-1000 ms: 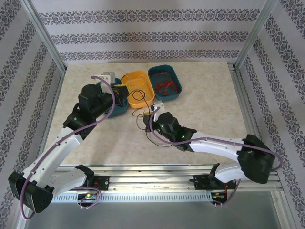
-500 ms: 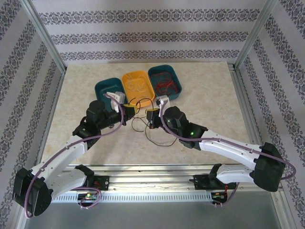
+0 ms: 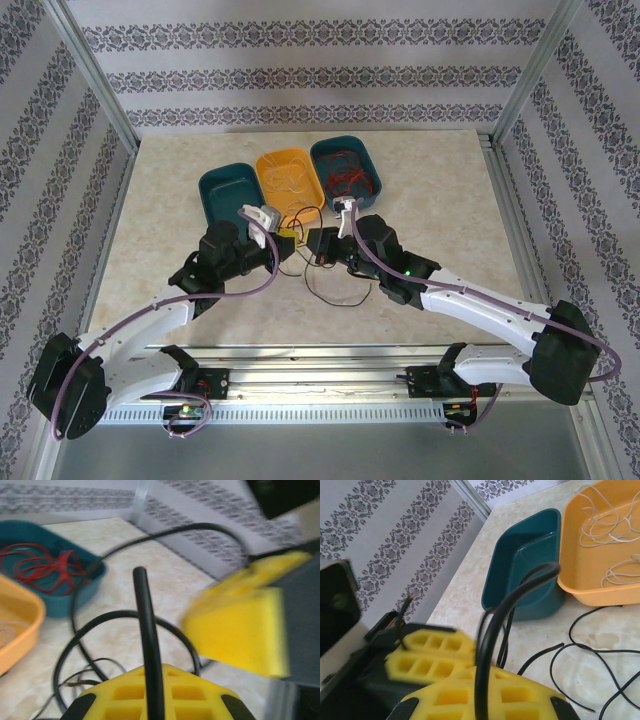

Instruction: Untangle the cables

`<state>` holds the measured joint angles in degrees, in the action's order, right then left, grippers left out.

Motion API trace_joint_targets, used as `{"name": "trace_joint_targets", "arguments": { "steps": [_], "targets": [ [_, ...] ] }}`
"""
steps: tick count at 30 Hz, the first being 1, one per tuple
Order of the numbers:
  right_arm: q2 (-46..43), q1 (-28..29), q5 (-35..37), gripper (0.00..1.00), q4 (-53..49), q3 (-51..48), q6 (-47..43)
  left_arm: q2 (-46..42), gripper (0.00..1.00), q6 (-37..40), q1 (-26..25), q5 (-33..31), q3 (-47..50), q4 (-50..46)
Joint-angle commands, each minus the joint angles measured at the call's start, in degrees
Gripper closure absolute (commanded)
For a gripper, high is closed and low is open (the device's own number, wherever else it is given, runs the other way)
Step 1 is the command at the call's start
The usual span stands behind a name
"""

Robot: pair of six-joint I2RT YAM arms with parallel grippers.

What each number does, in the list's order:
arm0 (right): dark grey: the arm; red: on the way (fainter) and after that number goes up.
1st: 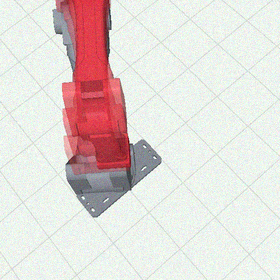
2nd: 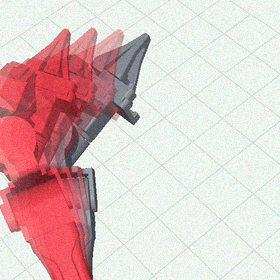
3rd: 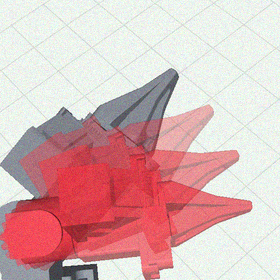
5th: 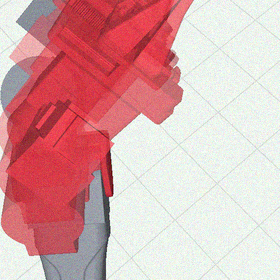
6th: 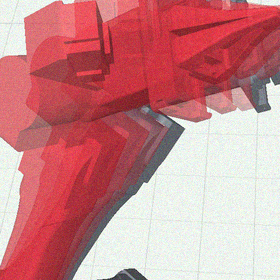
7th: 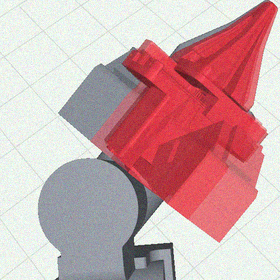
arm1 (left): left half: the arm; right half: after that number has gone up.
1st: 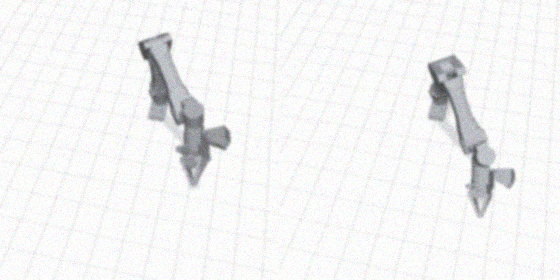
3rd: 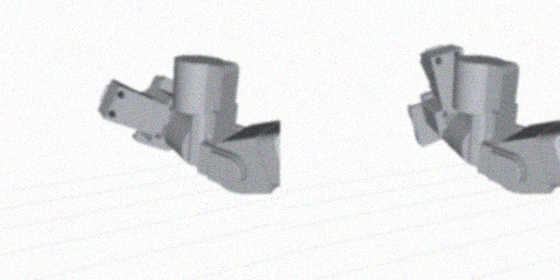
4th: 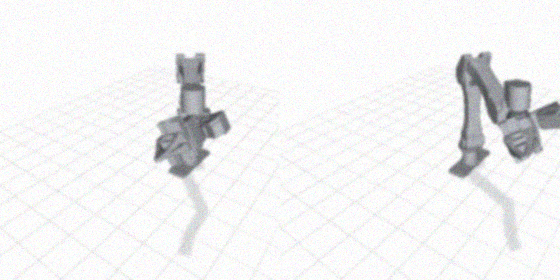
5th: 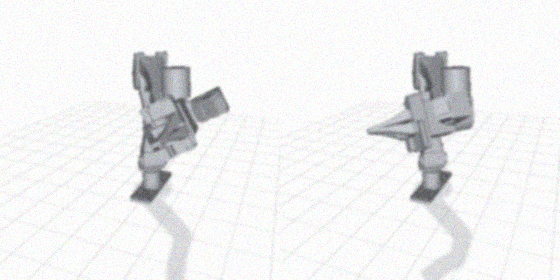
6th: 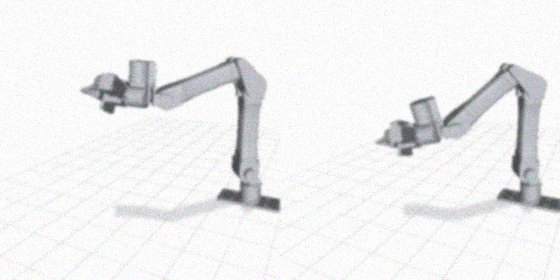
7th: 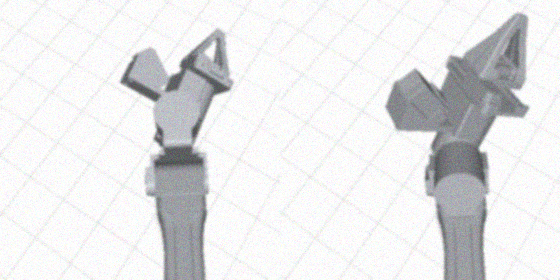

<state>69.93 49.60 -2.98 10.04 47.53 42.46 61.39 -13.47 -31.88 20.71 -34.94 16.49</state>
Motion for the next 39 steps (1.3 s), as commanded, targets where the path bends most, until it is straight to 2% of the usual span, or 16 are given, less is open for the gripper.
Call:
{"name": "trace_joint_targets", "arguments": {
  "steps": [1, 3, 6, 18, 22, 29, 35, 39],
  "targets": [
    [1.0, -0.6, -1.2, 0.87, 0.6, 1.7, 1.2, -1.1, 1.00, 2.0, 0.0, -14.5, -4.9, -6.5],
    [2.0, -0.9, -2.1, 0.66, 0.3, 1.9, 1.2, -1.6, 1.00, 2.6, 0.6, -18.0, -8.1, -10.8],
    [3.6, -1.2, -3.1, 0.57, 0.0, 2.9, 1.3, -2.7, 1.00, 2.1, 2.4, -20.6, -11.5, -13.8],
    [3.4, -2.0, -2.6, 0.42, -2.5, 2.1, 1.0, -1.8, 1.00, 6.7, 9.8, -23.5, -24.5, -19.4],
    [2.3, -2.3, -1.2, 0.40, -4.3, 0.5, 1.2, -0.9, 1.00, 6.8, 13.8, -22.4, -29.6, -19.5],
    [0.8, -2.6, 0.7, 0.38, -5.8, -1.3, 0.9, 1.7, 1.00, 10.0, 16.4, -21.9, -38.3, -20.4],
    [1.1, -2.7, 1.0, 0.38, -6.5, -1.4, 0.3, 5.2, 1.00, 12.3, 19.0, -22.2, -40.7, -18.4],
    [0.9, -2.8, 1.9, 0.35, -6.9, -1.8, 0.3, 7.9, 1.00, 13.8, 20.1, -21.6, -38.5, -15.3]
  ]
}}
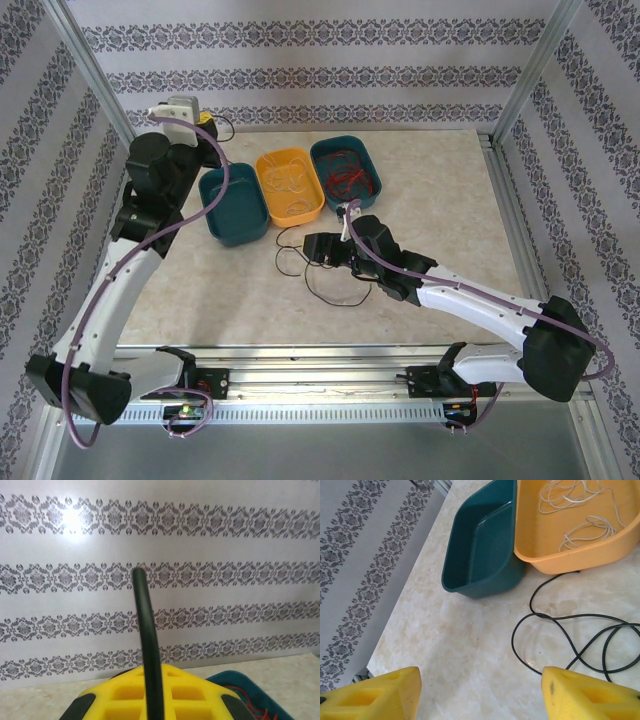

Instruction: Untangle the cables

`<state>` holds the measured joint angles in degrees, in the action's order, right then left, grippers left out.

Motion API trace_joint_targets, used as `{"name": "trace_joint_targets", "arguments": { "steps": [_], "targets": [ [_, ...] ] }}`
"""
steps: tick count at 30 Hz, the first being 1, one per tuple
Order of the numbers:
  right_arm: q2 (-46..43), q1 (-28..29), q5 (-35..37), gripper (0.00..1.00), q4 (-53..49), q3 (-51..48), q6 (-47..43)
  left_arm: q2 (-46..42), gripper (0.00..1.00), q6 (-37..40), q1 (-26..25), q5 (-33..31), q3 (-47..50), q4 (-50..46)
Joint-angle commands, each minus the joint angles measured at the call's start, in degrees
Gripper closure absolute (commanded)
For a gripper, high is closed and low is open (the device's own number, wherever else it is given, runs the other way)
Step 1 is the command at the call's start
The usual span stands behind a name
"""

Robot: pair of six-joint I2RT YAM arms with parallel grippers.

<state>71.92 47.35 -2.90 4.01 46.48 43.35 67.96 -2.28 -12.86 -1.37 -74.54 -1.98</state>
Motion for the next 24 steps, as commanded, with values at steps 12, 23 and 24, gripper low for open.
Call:
{"name": "trace_joint_targets", "arguments": {
  "steps": [12, 23, 24],
  "targets": [
    [-3.1, -0.4, 3.7, 0.33, -4.3, -0.5, -1.3, 7.5, 1.00, 2.3, 2.7, -4.1, 10.9, 6.3],
    [-7.7, -0.3, 7.4, 0.33, -8.3, -1.3, -1.9, 16.6, 1.00, -0.5, 2.9, -3.5, 13.7, 4.5],
    [-8.1, -0.3, 7.7, 0.33, -8.7, -1.4, -1.9, 17.8, 1.00, -1.1, 3.1, -2.9, 13.0, 3.4]
  ]
}}
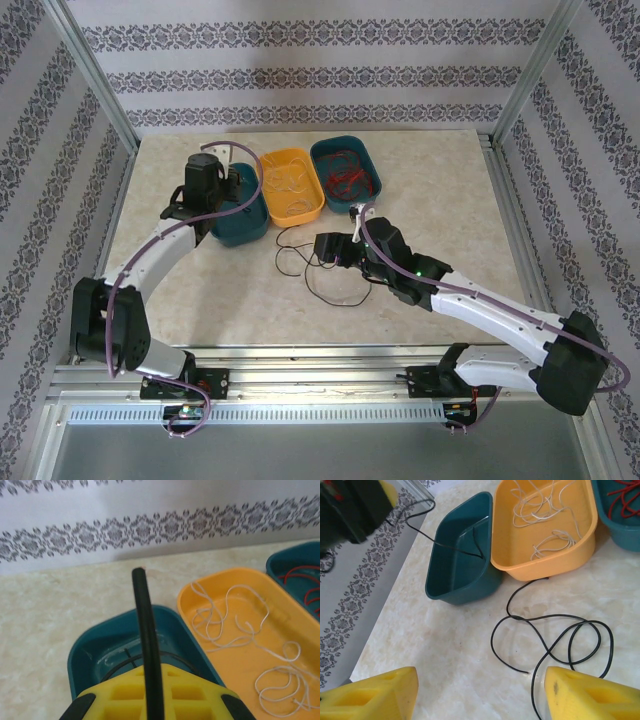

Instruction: Untangle the cables

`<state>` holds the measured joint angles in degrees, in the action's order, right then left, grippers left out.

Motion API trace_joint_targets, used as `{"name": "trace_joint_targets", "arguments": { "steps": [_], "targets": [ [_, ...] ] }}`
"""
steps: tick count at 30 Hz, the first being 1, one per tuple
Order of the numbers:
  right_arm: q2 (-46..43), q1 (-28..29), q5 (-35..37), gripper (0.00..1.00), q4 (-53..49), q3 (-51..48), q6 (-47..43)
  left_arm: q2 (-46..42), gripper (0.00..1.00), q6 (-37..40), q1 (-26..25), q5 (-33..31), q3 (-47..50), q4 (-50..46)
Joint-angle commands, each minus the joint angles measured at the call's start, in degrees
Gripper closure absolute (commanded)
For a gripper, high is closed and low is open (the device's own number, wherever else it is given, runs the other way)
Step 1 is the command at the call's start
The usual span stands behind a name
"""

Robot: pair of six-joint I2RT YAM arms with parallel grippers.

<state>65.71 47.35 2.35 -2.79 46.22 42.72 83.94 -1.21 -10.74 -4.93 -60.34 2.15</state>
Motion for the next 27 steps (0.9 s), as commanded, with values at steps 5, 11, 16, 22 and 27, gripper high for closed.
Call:
{"name": "trace_joint_targets", "arguments": {
  "steps": [5, 11, 16, 22, 27],
  "targets": [
    [-4.0, -0.4, 4.3, 0.32, -3.7, -1.7, -1.6, 7.1, 1.00, -5.0, 1.6, 3.7, -3.4, -5.6],
    [-6.0, -0.4, 6.0, 0.32, -5.6, -2.2, -1.8, 13.6, 1.00, -6.3, 2.2, 7.0, -6.2, -8.5],
    [-7.1, -0.4, 6.8, 0.32, -6.5, -2.3, -2.0, 18.0, 1.00, -6.4, 2.5, 7.5, -8.8, -9.9],
    [-7.6, -0.5, 7.4, 0.32, -7.3, -2.2, -1.9, 20.4, 0.63, -7.4, 2.9, 7.1, -11.2, -12.6],
    [-7.1, -0.5, 8.0, 0.31, -8.6, -1.4, -2.2, 17.9, 0.37, -8.1, 2.9, 7.0, -11.7, -14.4]
  ]
}}
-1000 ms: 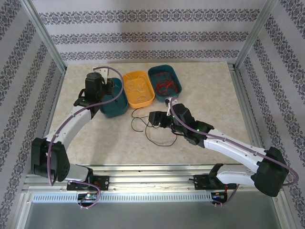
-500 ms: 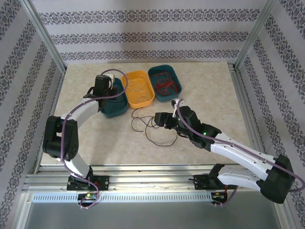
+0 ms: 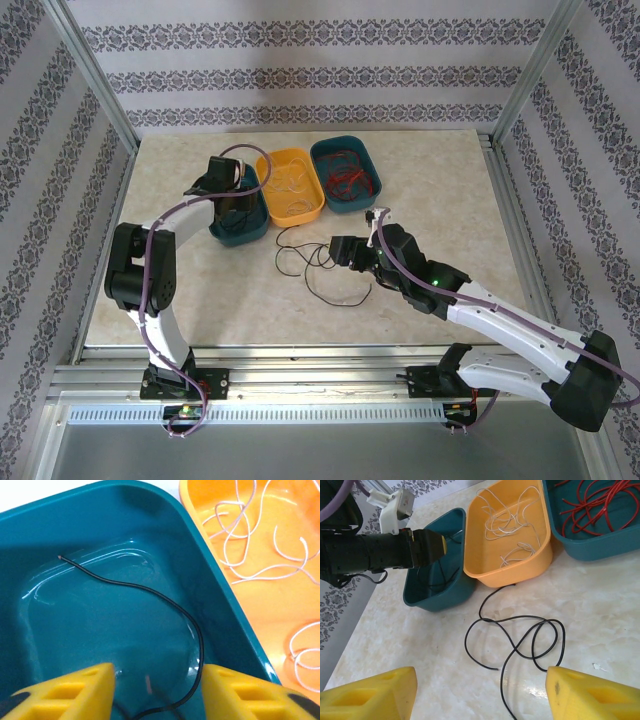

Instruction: Untangle the cables

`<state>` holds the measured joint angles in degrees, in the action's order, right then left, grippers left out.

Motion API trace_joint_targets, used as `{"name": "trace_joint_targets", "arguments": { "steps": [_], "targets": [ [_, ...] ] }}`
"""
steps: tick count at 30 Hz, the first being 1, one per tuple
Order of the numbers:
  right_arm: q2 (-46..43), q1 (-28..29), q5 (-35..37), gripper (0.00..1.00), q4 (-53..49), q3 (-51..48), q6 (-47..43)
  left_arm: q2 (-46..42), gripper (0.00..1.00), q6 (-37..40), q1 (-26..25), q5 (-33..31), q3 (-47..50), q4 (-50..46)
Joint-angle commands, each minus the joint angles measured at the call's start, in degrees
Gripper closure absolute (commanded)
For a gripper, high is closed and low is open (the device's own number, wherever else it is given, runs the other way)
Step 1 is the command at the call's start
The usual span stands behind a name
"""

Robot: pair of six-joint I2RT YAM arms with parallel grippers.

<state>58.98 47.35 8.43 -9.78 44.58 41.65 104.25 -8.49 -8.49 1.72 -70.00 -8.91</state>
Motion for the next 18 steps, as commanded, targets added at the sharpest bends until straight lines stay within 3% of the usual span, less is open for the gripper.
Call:
{"name": "trace_joint_targets", "arguments": {
  "steps": [1, 5, 12, 17, 18],
  "targets": [
    [-0.3, -0.5, 2.1, 0.31, -1.8, 0.4, -1.2, -3.2, 0.34, -0.8, 0.7, 0.5, -2.2, -3.8],
    [0.5, -0.5, 2.6, 0.31, -2.5, 1.1, -1.5, -5.9, 0.24, -0.7, 0.7, 1.2, -2.8, -4.6],
    [1.5, -0.5, 2.4, 0.31, -2.6, 1.5, -1.2, -7.8, 0.16, -0.6, 0.7, 1.4, -4.0, -7.6],
    [1.6, -0.5, 4.4, 0.33, -5.5, 2.0, -0.6, -11.1, 0.00, -1.1, 0.7, 3.0, -2.5, -10.7],
    [1.9, -0.5, 5.1, 0.33, -6.6, 2.2, -0.4, -11.9, 0.01, -1.2, 0.6, 3.7, -1.6, -11.0]
  ]
}}
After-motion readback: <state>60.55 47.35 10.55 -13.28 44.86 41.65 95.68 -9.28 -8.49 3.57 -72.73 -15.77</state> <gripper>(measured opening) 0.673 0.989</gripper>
